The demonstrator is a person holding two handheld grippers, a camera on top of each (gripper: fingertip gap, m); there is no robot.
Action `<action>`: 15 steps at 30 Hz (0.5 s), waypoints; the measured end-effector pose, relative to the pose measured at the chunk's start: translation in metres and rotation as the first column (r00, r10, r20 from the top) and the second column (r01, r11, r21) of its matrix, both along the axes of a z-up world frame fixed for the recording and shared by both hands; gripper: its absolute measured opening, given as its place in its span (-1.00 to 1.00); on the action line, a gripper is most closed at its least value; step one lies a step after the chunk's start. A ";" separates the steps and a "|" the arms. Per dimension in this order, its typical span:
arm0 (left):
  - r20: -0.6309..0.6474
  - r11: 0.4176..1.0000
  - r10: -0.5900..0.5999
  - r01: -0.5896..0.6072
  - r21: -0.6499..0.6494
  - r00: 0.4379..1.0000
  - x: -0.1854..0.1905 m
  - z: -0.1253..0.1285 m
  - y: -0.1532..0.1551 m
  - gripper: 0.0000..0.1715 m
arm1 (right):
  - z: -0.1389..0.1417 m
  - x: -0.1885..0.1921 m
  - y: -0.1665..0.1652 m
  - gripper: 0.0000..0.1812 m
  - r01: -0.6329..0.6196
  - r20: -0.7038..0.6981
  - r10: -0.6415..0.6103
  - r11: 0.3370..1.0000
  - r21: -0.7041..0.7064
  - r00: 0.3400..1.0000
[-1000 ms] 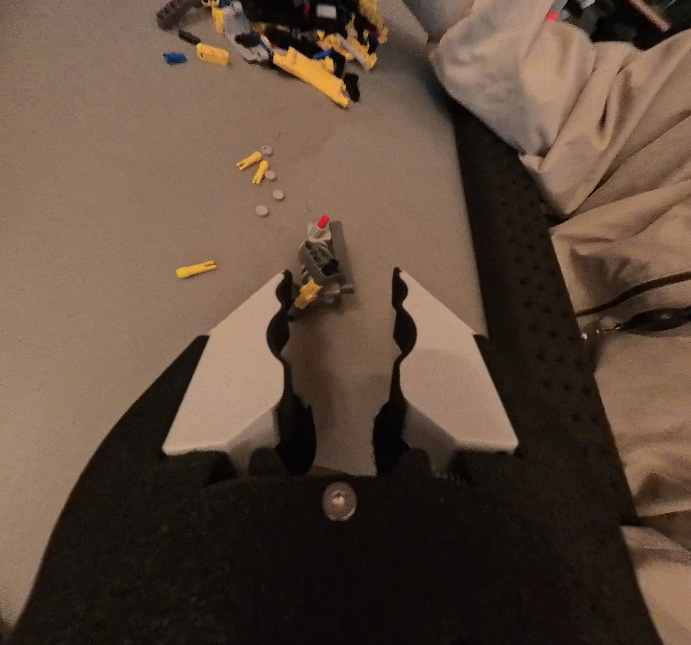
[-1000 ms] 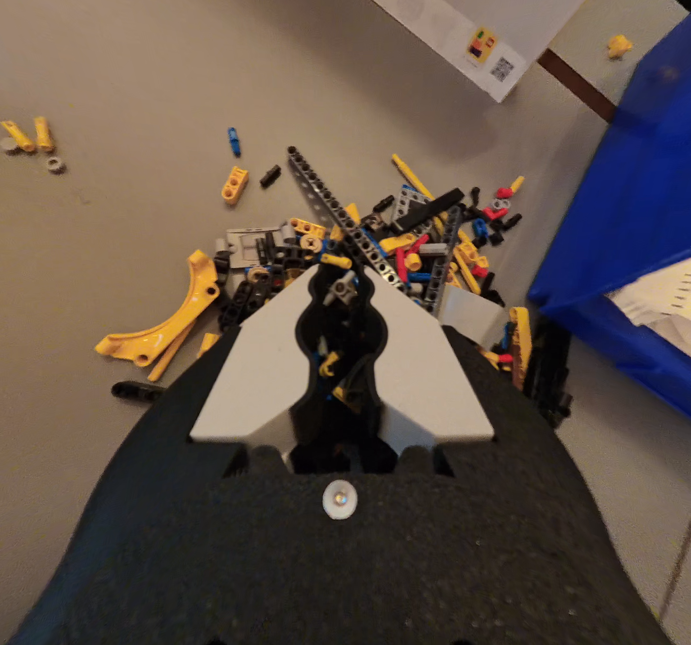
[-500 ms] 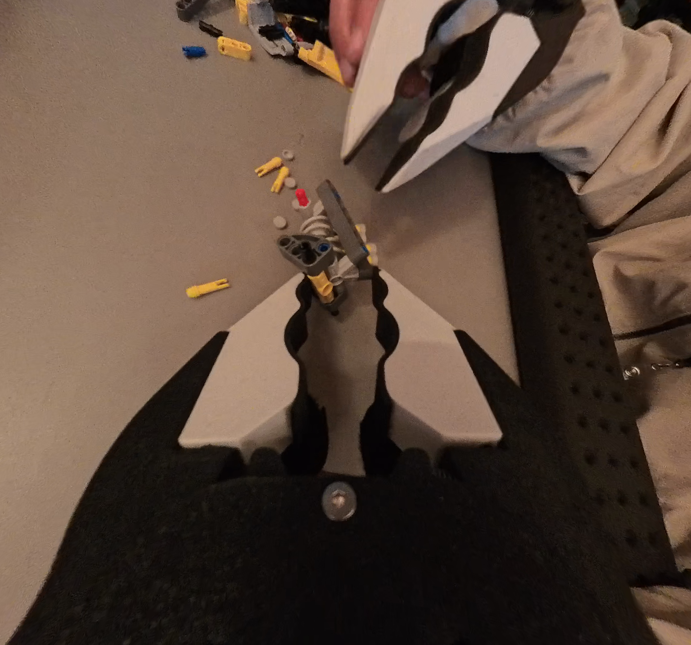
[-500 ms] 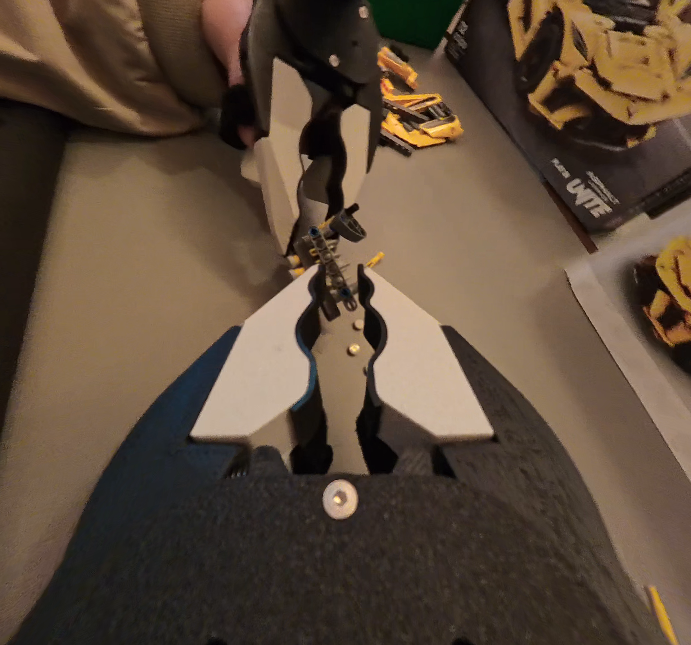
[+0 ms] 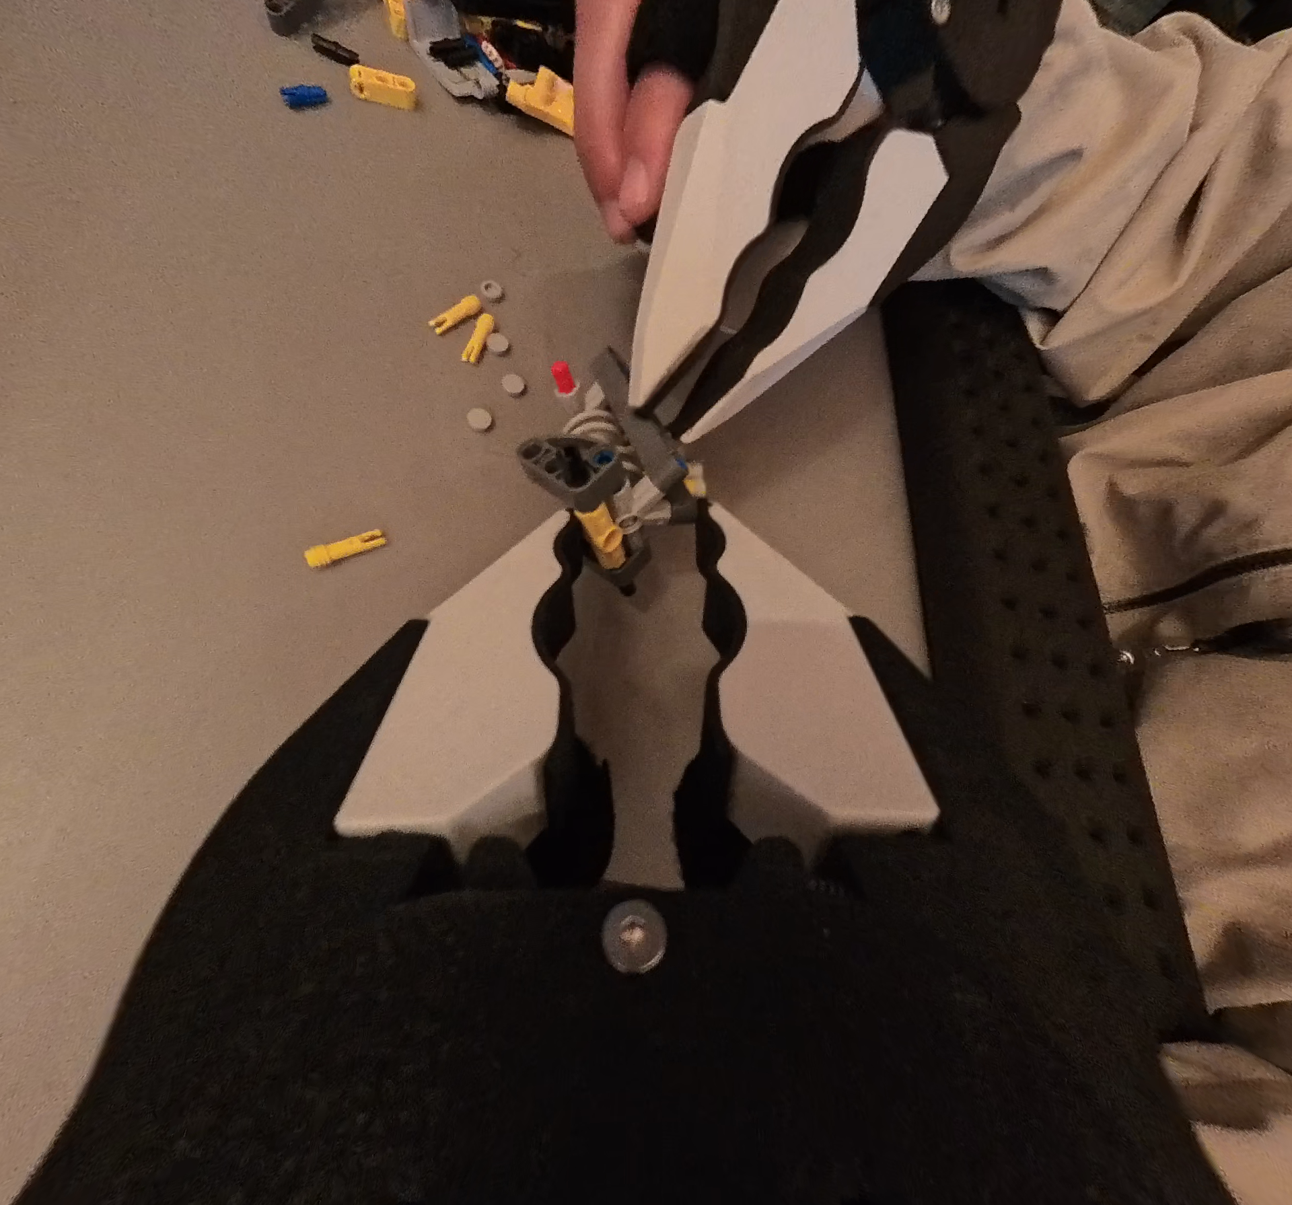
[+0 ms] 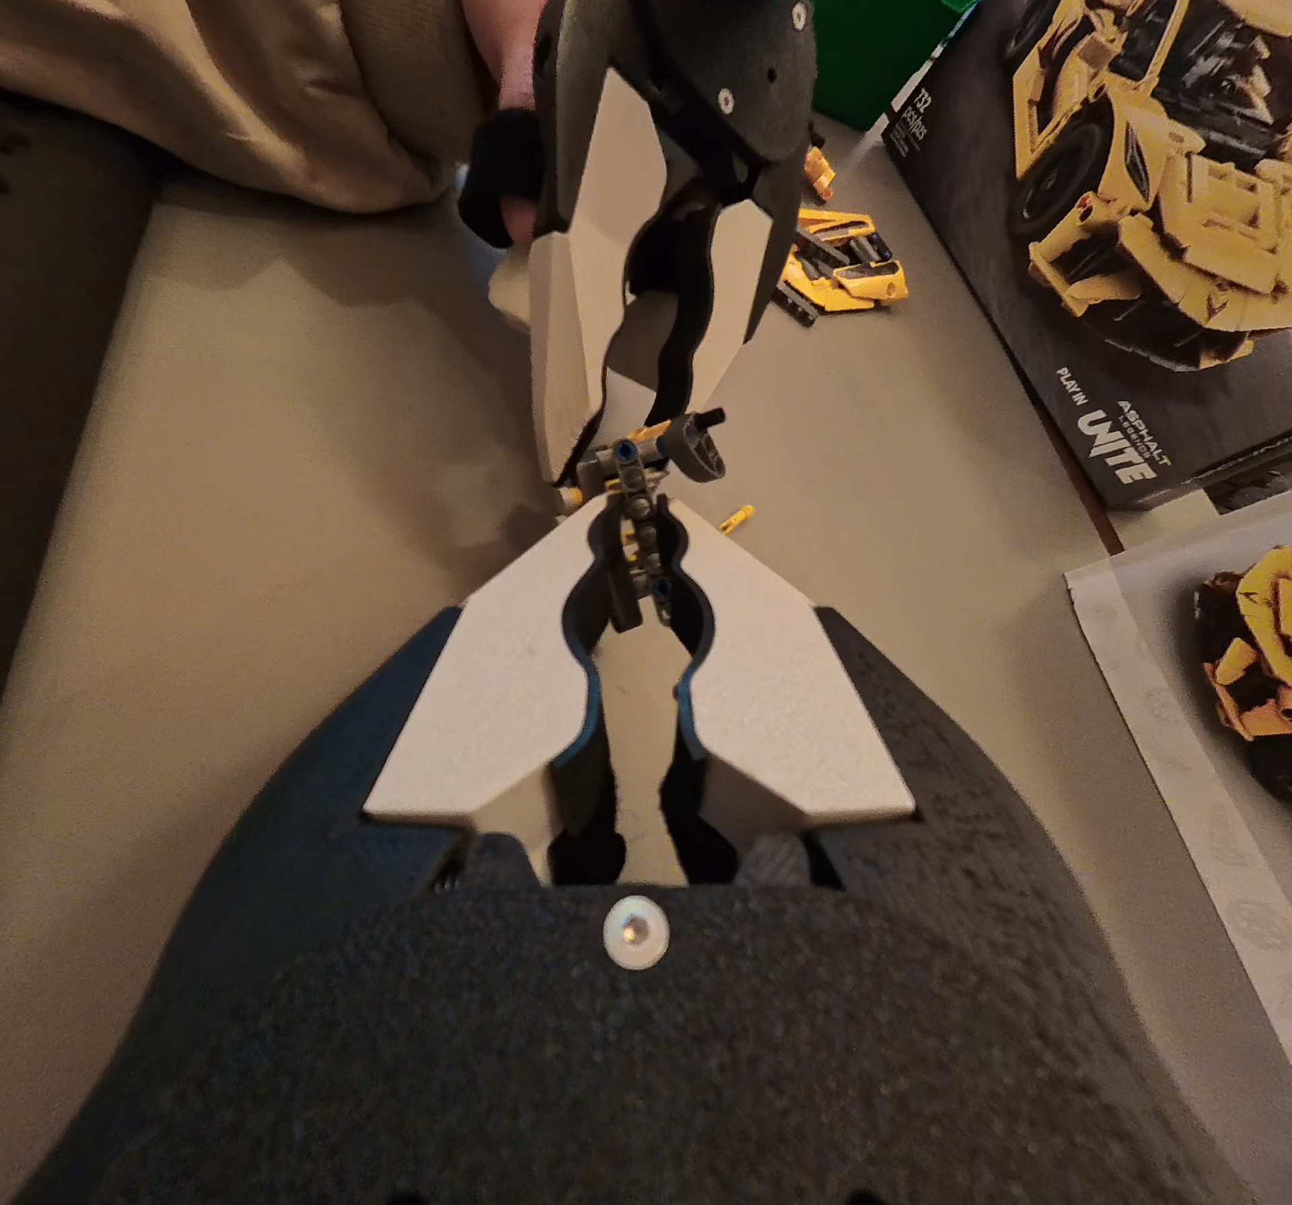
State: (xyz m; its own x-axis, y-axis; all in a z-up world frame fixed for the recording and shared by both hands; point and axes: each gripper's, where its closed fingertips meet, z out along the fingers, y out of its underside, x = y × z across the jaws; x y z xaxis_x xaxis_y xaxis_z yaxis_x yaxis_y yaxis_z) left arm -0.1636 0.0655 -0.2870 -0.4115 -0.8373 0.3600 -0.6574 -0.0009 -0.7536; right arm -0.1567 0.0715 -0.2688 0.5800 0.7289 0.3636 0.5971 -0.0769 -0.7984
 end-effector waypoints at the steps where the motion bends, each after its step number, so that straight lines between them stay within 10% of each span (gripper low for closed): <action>1: -0.006 1.000 -0.002 0.002 0.007 1.000 -0.001 -0.001 0.000 -0.63 | -0.002 -0.001 -0.001 -0.87 -0.004 0.012 0.004 1.000 -0.009 1.000; 9: 0.044 0.999 0.000 -0.002 0.043 0.999 0.002 0.007 0.000 -0.63 | -0.002 0.000 0.004 -0.93 0.029 0.095 -0.032 0.999 0.034 0.995; 15: 0.308 0.971 0.223 -0.181 -0.159 0.925 0.015 0.063 0.039 -0.61 | 0.049 0.031 0.026 -0.94 0.171 -0.398 -0.192 0.981 -0.088 0.897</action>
State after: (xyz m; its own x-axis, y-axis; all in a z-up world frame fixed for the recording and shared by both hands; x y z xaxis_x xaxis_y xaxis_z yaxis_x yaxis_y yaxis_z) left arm -0.1487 0.1043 -0.2237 -0.3494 -0.8714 0.3445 -0.3563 -0.2165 -0.9090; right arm -0.1258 0.0974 -0.2196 0.7933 0.6078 0.0369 0.1972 -0.1991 -0.9599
